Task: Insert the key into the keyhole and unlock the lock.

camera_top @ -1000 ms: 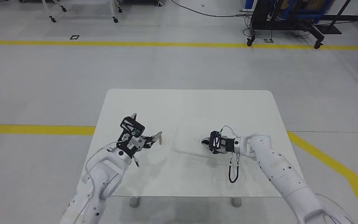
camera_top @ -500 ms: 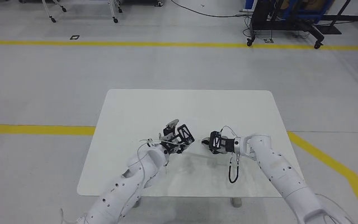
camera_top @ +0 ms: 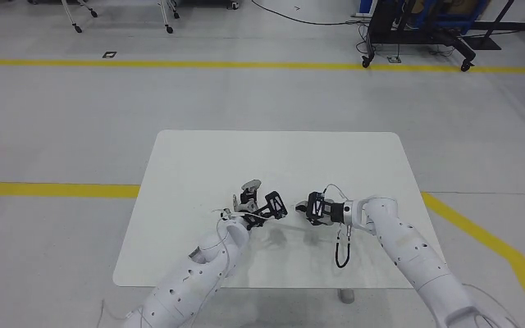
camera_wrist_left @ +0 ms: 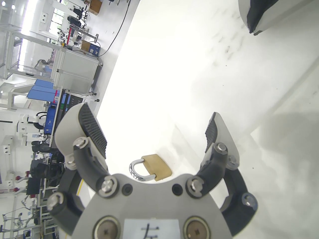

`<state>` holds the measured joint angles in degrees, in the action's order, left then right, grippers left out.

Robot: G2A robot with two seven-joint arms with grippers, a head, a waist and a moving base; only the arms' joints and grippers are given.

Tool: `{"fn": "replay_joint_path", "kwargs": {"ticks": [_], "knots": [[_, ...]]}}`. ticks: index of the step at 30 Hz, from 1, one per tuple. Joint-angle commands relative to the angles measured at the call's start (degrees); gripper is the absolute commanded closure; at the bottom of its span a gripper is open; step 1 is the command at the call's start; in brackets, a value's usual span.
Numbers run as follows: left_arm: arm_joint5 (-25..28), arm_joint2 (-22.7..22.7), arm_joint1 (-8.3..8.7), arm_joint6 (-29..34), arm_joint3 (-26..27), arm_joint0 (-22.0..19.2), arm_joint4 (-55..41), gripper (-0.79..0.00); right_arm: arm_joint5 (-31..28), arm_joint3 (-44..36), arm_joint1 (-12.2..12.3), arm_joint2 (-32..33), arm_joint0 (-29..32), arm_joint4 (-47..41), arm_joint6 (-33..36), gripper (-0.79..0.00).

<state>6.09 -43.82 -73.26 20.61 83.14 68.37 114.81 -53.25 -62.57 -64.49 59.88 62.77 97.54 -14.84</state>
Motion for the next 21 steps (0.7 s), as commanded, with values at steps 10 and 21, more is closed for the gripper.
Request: {"fn": "replay_joint_path", "kwargs": {"ticks": [10,21], "knots": [[-0.90,0.40,-1.26,-0.50,-2.92,-0.35,-0.67,-0.785,0.00,0.00,0.00,0.00,0.00,0.00,0.00,0.000],[-0.59,-0.59,-1.82,-0.80,-3.89,0.21,-0.94,-0.785,3.81,-2.20,0.92,3.83,2.92,-4.74,-4.56,0.000]]}}
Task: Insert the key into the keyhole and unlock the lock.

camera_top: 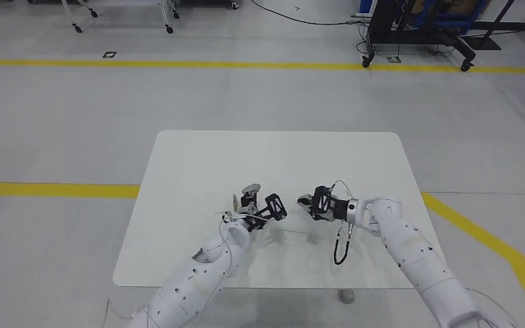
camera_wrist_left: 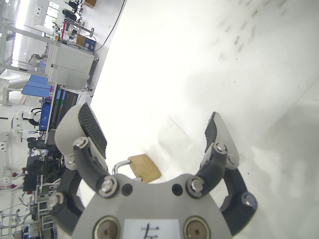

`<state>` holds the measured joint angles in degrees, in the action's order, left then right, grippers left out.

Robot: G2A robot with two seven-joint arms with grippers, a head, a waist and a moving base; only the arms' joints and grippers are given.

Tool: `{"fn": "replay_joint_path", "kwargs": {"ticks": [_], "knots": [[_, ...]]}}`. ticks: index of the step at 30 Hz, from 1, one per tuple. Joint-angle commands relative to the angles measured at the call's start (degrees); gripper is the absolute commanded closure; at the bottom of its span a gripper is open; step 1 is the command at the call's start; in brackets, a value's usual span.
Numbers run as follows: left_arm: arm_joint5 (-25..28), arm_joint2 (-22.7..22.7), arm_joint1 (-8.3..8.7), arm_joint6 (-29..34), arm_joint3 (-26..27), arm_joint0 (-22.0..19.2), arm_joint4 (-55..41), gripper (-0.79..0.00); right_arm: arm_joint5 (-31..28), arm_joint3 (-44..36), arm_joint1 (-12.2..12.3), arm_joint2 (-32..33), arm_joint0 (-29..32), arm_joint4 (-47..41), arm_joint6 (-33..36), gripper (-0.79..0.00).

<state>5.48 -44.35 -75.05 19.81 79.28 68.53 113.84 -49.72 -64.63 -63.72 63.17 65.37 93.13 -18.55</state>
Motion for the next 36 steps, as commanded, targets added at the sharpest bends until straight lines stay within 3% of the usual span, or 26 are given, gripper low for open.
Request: {"fn": "replay_joint_path", "kwargs": {"ticks": [1,8,13,17,27,32,36], "knots": [[0.09,-0.16,-0.08,0.01,-0.03,0.09,0.00,-0.785,0.76,-0.28,0.34,1.25,0.78,-0.74,-1.74,0.000],[0.61,-1.11,-0.39,-0.43,1.08,0.00,-0.59,-0.785,3.12,-3.10,1.70,6.51,5.02,-4.35,-9.89,0.000],[0.33,-3.82,-0.37,-1.49,5.98,-0.38,-2.95,-0.785,2.28,-5.38,2.73,10.02,8.06,-5.74,-15.29,0.000],[-1.60,-10.04,0.40,-2.19,13.95,1.32,-6.52,-0.785,2.28,-5.38,2.73,10.02,8.06,-5.74,-15.29,0.000],[-1.75,-10.08,0.38,-2.51,14.10,1.49,-6.97,-0.785,3.75,-5.96,2.26,8.92,8.15,-8.17,-13.75,0.000],[-5.88,-15.54,0.08,-12.20,13.23,5.87,-24.44,-0.785,1.09,-5.67,0.55,5.01,5.30,-19.16,-14.59,0.000],[-2.86,-19.41,0.02,-19.11,10.12,7.57,-36.84,-0.785,-1.50,-4.05,-0.57,2.82,2.76,-26.99,-13.92,0.000]]}}
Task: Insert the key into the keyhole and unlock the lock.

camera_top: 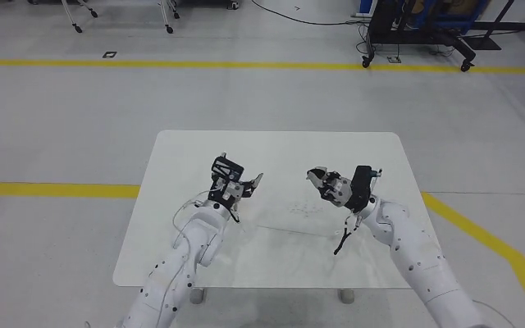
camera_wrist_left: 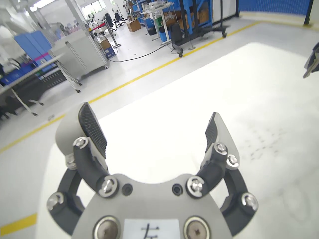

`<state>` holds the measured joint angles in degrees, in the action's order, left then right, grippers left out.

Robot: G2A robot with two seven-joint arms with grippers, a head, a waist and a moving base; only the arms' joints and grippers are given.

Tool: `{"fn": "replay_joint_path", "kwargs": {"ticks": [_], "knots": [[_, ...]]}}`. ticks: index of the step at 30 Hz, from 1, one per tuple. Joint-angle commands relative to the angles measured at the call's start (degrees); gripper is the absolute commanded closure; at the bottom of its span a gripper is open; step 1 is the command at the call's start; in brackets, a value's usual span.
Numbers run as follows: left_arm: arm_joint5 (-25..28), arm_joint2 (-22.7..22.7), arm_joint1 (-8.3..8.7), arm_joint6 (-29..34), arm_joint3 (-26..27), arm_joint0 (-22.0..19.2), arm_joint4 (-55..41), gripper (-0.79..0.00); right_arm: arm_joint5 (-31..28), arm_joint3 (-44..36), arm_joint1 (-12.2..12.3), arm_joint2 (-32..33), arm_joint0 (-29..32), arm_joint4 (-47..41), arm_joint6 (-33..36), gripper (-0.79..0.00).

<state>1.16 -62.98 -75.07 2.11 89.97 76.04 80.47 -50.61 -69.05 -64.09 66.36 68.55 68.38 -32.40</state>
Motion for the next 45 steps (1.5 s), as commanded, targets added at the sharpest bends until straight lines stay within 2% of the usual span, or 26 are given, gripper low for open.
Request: {"fn": "replay_joint_path", "kwargs": {"ticks": [1,4,5,7,14,16,20,25,28,30,32,35,37,39,40,45], "knots": [[2.49,-1.87,0.07,-2.79,-1.00,0.31,-6.22,-0.785,-0.90,0.98,-0.46,-0.76,-0.95,-4.04,0.10,0.000],[6.07,-5.09,0.11,-5.89,-2.37,1.17,-15.51,-0.785,-1.39,2.84,-1.27,-2.20,-2.31,-9.16,1.10,0.000],[5.71,-6.11,0.13,-6.43,-2.85,1.36,-17.09,-0.785,-0.78,3.57,-1.55,-2.61,-2.80,-10.72,1.90,0.000],[4.04,-6.98,0.36,-6.54,-3.32,1.47,-14.08,-0.785,0.65,4.14,-1.99,-3.20,-3.48,-13.00,3.20,0.000],[4.04,-6.98,0.36,-6.54,-3.32,1.47,-14.08,-0.785,0.65,4.14,-1.99,-3.20,-3.48,-13.00,3.20,0.000],[5.61,-6.81,0.30,-6.62,-2.73,1.86,-15.91,-0.785,0.65,4.14,-1.99,-3.20,-3.48,-13.00,3.20,0.000],[14.02,-8.45,0.23,-7.39,-2.25,2.84,-27.96,-0.785,-0.21,2.75,-2.66,-4.38,-2.50,-18.82,4.08,0.000],[27.56,-9.92,0.46,-1.99,-3.90,2.44,-44.01,-0.785,-3.72,5.33,-4.40,-8.06,-4.64,-30.78,7.54,0.000],[34.77,-8.94,0.50,3.40,-5.30,1.70,-53.48,-0.785,-6.52,6.73,-5.57,-10.51,-6.35,-37.55,9.58,0.000],[41.14,-6.85,0.48,9.58,-6.91,0.84,-63.02,-0.785,-7.39,7.43,-6.24,-12.10,-7.53,-41.28,11.36,0.000],[43.75,-5.63,0.70,15.86,-8.66,-0.84,-67.30,-0.785,-7.39,6.74,-6.84,-13.87,-8.23,-45.28,13.04,0.000],[45.57,-4.13,0.76,20.19,-10.29,-2.42,-71.41,-0.619,-7.39,7.19,-7.19,-15.15,-9.19,-49.10,15.74,0.000],[45.80,-3.58,0.77,21.47,-11.26,-3.34,-72.43,-0.616,-7.39,7.53,-7.37,-15.63,-9.56,-51.09,17.00,0.000],[46.91,-2.74,0.68,22.35,-11.96,-3.82,-75.97,-0.428,-7.39,8.14,-7.48,-15.94,-9.85,-52.14,18.21,0.000],[47.45,-2.53,0.71,23.21,-12.56,-4.20,-77.92,-0.376,-7.39,8.45,-7.54,-16.09,-9.95,-52.69,18.71,0.000],[47.09,-2.81,1.01,25.29,-14.65,-5.90,-78.59,-0.385,-7.39,10.13,-7.95,-17.29,-10.60,-55.83,22.18,0.000]]}}
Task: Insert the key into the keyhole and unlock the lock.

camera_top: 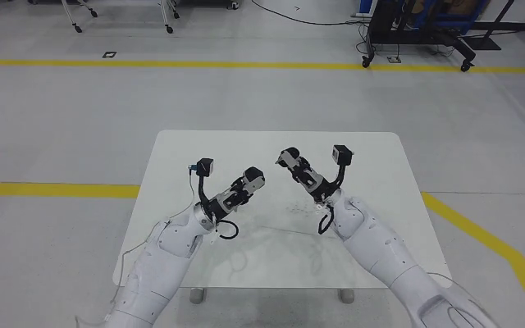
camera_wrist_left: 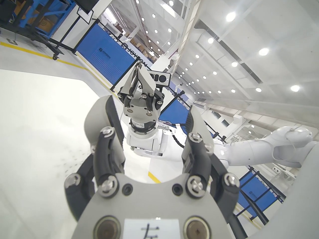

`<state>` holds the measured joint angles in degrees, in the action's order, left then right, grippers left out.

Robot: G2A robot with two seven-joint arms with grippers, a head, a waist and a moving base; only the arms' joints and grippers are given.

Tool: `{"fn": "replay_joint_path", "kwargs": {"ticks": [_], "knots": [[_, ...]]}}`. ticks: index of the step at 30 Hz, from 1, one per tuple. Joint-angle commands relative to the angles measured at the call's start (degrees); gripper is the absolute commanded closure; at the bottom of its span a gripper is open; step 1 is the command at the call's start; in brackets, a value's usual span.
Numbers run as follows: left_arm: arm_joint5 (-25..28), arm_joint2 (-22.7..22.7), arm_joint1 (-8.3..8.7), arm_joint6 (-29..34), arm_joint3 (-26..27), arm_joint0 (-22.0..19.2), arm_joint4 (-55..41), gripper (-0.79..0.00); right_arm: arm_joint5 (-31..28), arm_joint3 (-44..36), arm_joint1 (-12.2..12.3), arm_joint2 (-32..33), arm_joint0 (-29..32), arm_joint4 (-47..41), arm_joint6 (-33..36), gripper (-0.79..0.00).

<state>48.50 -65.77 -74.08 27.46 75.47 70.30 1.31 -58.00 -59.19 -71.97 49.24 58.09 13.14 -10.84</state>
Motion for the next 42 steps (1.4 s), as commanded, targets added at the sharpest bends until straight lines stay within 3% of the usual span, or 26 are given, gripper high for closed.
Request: {"fn": "replay_joint_path", "kwargs": {"ticks": [1,4,11,23,42], "knots": [[-0.42,0.07,0.02,-0.31,-0.26,-0.24,0.78,-0.382,0.00,0.52,-0.17,-0.40,-0.30,-1.28,1.28,0.000],[-1.76,0.45,-0.02,-1.00,-0.56,-0.55,2.37,-0.419,0.00,0.85,-0.43,-1.04,-0.86,-2.90,3.32,0.000],[-2.22,0.93,-0.09,-2.57,-0.99,-0.91,2.85,-0.369,0.00,1.77,-0.84,-1.71,-1.58,-4.97,6.77,0.000],[-2.87,1.21,0.01,-3.49,-0.86,-0.69,1.99,-0.252,0.00,2.85,-1.40,-1.43,-1.58,-6.37,9.41,0.000],[-5.26,1.82,0.10,-5.30,-0.17,-0.36,4.04,0.000,0.00,2.71,-2.11,-0.54,-0.89,-7.97,12.59,0.000]]}}
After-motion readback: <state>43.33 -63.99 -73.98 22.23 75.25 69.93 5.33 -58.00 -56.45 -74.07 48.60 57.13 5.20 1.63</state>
